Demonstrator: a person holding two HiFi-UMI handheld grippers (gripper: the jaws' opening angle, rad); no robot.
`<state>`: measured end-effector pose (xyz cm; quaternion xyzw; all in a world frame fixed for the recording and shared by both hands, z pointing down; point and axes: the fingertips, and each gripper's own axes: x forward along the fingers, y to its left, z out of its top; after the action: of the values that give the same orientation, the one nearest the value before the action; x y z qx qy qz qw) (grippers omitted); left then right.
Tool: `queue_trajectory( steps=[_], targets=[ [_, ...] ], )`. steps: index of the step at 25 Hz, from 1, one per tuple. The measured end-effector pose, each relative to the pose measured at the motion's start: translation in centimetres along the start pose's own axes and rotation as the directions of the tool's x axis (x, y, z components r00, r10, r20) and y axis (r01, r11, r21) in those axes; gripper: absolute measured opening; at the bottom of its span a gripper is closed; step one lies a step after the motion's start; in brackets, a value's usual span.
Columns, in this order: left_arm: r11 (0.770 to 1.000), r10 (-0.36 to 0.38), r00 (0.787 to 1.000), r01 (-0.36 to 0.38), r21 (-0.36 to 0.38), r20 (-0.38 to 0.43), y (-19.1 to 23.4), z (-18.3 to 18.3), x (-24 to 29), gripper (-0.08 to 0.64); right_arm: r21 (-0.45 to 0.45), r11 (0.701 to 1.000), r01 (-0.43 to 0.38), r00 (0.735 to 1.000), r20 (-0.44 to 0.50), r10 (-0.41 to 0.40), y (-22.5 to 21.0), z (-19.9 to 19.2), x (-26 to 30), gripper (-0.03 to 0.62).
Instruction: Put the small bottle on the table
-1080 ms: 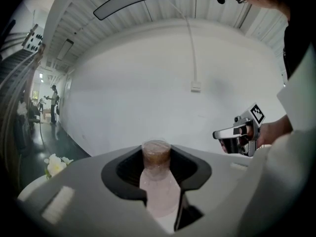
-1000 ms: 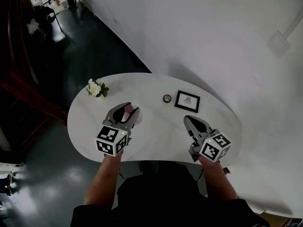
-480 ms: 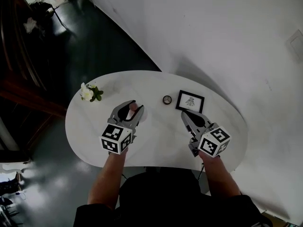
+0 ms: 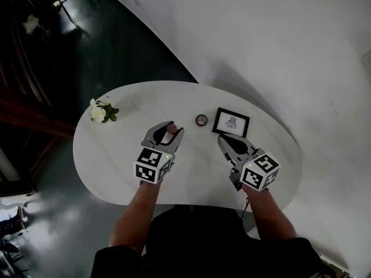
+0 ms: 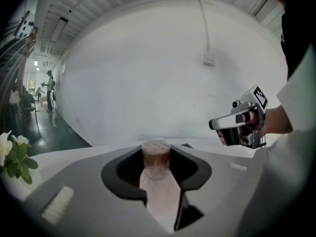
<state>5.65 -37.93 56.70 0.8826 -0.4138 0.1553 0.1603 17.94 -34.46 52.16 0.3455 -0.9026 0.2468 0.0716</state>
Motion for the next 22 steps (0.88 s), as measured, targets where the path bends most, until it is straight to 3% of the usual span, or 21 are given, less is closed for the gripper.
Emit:
queue_trajectory(
  steps=[22],
  targets=[
    [0.993, -0.088, 0.978, 0.102, 0.063, -0.187, -1.4, -6.4, 6.1, 0.150, 0.034, 0.999, 0.002, 0.999, -0.035, -0.001, -1.6, -0.9, 0.9, 0.011]
  ],
)
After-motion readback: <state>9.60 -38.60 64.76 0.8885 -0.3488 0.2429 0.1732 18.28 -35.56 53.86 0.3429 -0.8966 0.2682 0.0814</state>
